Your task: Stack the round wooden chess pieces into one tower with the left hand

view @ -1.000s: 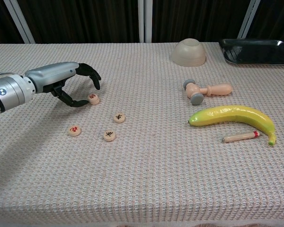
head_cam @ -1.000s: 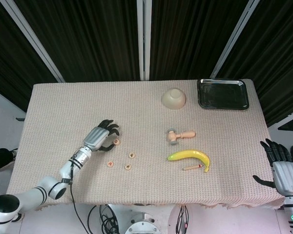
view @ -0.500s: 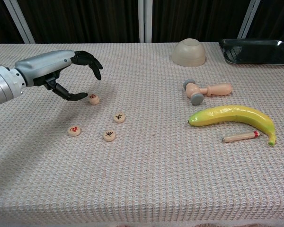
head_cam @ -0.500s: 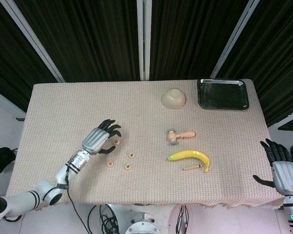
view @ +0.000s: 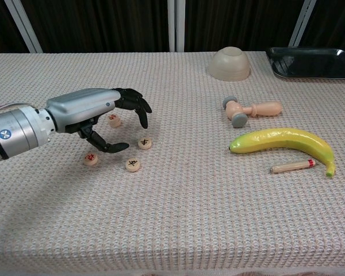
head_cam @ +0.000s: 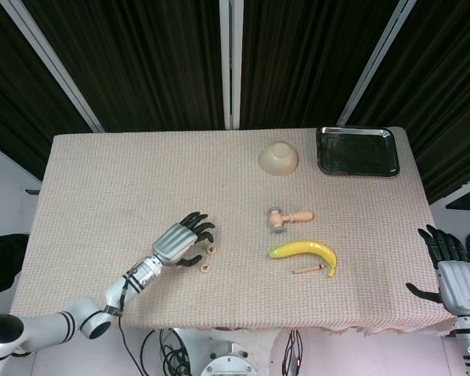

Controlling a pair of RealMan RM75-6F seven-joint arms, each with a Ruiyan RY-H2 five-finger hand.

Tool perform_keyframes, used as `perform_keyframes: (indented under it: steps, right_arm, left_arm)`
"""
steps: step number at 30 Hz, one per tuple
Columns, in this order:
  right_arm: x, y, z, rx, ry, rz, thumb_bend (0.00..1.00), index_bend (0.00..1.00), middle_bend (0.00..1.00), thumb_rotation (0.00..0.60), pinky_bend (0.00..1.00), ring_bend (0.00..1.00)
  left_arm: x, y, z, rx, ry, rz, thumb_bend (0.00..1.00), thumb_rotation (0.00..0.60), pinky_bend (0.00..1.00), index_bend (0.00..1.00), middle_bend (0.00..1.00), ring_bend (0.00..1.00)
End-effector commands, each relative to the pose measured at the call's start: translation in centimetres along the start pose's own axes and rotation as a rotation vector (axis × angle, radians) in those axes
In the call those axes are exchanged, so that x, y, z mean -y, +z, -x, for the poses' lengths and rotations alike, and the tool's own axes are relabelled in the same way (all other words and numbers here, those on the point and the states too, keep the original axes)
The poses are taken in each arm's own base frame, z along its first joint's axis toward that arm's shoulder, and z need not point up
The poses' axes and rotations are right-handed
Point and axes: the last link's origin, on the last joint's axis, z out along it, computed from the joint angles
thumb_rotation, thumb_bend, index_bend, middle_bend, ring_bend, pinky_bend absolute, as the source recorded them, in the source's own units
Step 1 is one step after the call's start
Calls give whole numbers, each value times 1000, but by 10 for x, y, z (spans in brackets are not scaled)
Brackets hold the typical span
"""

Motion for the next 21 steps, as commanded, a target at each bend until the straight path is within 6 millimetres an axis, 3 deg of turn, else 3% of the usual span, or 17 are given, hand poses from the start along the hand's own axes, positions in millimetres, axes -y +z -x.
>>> perform_keyframes:
  steps: [1, 21]
  right_arm:
    - [-1, 1, 0, 0, 3, 1, 0, 0, 0, 600, 0, 0]
    - [-3, 2, 1, 7, 9, 6, 0, 0, 0, 600, 0, 0]
  left_arm:
    - [1, 2, 2, 7, 5, -1, 318, 600, 0, 357, 141, 0]
    - [-2, 13, 14, 35, 4, 12, 318, 600, 0, 377, 141, 0]
